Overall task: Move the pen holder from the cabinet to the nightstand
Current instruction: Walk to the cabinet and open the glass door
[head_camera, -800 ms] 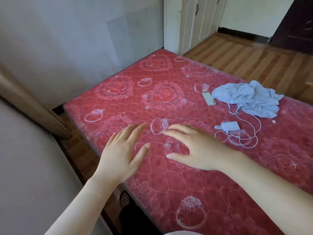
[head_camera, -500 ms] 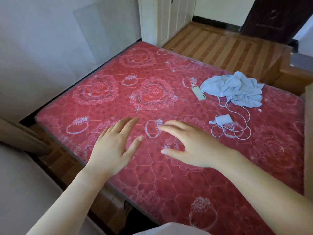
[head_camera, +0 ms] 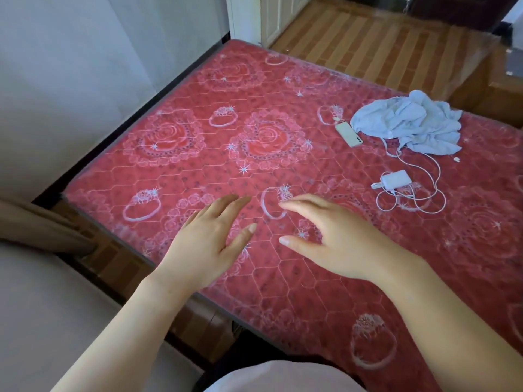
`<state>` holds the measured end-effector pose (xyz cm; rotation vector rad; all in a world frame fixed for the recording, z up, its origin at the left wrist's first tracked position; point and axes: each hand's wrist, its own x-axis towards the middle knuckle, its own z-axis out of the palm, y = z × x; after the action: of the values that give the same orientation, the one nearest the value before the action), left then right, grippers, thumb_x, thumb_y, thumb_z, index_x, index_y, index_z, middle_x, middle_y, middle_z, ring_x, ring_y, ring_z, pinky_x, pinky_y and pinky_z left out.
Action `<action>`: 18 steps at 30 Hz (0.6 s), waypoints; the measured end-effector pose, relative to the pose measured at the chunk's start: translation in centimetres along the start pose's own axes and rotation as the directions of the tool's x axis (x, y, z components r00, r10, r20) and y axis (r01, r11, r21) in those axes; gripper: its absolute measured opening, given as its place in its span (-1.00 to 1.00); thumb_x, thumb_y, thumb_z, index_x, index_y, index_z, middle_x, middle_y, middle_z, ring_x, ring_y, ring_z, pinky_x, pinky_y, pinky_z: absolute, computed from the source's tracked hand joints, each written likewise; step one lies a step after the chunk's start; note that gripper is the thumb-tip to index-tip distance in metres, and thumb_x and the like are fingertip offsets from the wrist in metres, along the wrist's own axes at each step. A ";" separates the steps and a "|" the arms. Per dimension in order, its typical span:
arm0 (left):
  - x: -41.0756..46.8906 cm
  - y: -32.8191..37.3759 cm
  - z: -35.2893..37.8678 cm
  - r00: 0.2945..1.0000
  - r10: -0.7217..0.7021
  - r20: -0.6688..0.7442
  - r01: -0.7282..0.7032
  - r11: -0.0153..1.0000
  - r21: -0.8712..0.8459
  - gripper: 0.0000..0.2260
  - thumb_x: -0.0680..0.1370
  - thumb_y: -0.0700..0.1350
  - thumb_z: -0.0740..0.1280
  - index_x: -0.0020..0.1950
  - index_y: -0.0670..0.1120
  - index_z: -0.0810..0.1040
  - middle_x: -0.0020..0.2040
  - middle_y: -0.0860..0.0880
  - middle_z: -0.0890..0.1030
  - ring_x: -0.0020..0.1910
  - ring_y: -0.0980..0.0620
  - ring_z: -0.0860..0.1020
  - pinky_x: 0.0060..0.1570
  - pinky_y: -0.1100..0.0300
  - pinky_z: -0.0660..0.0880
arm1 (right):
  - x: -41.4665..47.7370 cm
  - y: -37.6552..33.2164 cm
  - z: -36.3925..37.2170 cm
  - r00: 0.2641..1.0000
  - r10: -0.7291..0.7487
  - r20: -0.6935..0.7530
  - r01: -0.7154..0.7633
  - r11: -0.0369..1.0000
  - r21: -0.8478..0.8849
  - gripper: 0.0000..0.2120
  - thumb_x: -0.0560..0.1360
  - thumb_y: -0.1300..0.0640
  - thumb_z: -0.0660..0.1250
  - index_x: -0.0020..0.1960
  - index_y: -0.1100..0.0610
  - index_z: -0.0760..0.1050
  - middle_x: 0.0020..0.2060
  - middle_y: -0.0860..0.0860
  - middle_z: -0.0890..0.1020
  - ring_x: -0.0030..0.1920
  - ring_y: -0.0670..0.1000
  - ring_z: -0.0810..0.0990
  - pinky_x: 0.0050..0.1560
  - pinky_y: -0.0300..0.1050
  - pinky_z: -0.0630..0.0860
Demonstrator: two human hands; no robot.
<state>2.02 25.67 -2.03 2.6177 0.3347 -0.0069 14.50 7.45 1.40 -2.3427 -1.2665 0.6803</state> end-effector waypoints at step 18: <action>-1.0 -3.8 0.0 0.992 -0.121 -0.040 0.112 0.979 -0.169 -0.56 0.55 0.22 0.07 0.40 0.11 0.25 0.39 0.16 0.32 0.22 0.06 0.45 0.10 0.10 0.44 | 4.4 -2.8 2.0 0.993 0.042 0.112 -0.040 0.999 -0.013 -0.47 0.48 -0.25 0.14 0.39 -0.14 0.17 0.40 -0.21 0.24 0.35 -0.14 0.28 0.29 -0.08 0.30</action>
<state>0.14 28.67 -3.75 2.4324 0.4849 0.0449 13.61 12.83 0.31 -2.3744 -1.2747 0.8305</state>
